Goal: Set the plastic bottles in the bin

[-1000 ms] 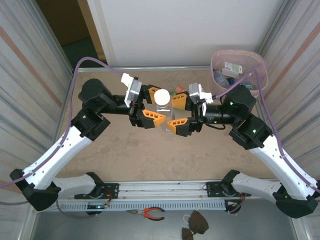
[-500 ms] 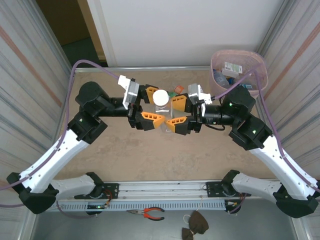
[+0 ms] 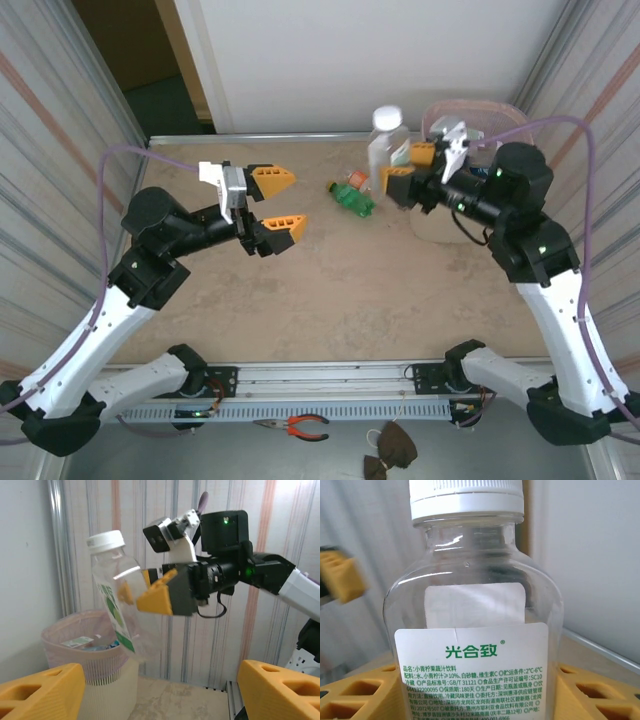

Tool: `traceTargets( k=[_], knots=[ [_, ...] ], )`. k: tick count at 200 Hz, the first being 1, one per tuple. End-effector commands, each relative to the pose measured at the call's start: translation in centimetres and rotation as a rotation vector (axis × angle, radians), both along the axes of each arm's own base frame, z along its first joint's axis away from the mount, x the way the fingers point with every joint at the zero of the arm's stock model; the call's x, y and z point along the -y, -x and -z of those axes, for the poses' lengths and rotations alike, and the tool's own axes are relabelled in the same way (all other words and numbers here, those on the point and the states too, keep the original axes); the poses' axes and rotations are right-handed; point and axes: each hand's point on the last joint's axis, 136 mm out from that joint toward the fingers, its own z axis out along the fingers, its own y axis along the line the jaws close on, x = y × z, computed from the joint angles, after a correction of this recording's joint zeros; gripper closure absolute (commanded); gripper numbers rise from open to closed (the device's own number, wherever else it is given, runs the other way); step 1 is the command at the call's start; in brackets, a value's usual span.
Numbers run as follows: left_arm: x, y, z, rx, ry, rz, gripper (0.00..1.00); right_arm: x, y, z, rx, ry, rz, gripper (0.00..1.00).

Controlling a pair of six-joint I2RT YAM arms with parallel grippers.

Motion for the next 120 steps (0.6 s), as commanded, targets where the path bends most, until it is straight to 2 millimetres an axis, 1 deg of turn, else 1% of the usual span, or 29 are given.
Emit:
traceTargets(
  k=[1, 17, 25, 33, 37, 52, 61, 67, 68, 70, 85, 95, 108, 120],
  knots=[
    [-0.5, -0.6, 0.4, -0.003, -0.007, -0.046, 0.20, 3.9, -3.7, 2.2, -0.139, 0.036, 0.209, 0.49],
    [-0.4, -0.9, 0.8, -0.014, -0.016, -0.049, 0.20, 7.3, -6.4, 3.4, -0.214, 0.061, 0.361, 0.51],
    [-0.3, -1.0, 0.9, -0.020, -0.021, -0.051, 0.20, 9.0, -7.4, 3.8, -0.242, 0.077, 0.432, 0.51],
    [-0.2, -1.2, 1.1, -0.025, -0.025, -0.054, 0.20, 10.6, -8.7, 4.8, -0.289, 0.096, 0.496, 0.51],
    [-0.1, -1.3, 1.2, -0.030, -0.028, -0.054, 0.20, 11.5, -9.0, 4.8, -0.303, 0.100, 0.531, 0.51],
    [0.0, -1.5, 1.5, -0.039, -0.036, -0.054, 0.20, 14.8, -10.7, 6.3, -0.379, 0.134, 0.656, 0.52],
    [0.1, -1.7, 1.7, -0.042, -0.042, -0.056, 0.20, 16.4, -11.5, 7.0, -0.417, 0.153, 0.708, 0.52],
    [0.1, -1.8, 1.7, -0.042, -0.045, -0.057, 0.20, 17.5, -11.9, 7.9, -0.454, 0.167, 0.744, 0.52],
    [0.1, -1.8, 1.8, -0.043, -0.045, -0.057, 0.20, 17.7, -11.9, 7.4, -0.445, 0.164, 0.750, 0.52],
    [0.1, -1.8, 1.8, -0.045, -0.047, -0.058, 0.20, 17.9, -12.0, 7.1, -0.441, 0.160, 0.757, 0.52],
    [0.2, -2.2, 2.2, -0.053, -0.054, -0.061, 0.20, 19.9, -13.0, 8.4, -0.497, 0.184, 0.809, 0.52],
    [0.2, -2.5, 2.4, -0.061, -0.057, -0.064, 0.20, 20.8, -13.5, 9.2, -0.523, 0.209, 0.824, 0.52],
    [0.3, -2.7, 2.5, -0.068, -0.058, -0.061, 0.20, 21.7, -14.1, 10.4, -0.564, 0.254, 0.841, 0.52],
    [0.4, -3.0, 2.7, -0.074, -0.060, -0.056, 0.20, 22.2, -14.5, 11.6, -0.606, 0.308, 0.842, 0.51]
  ],
)
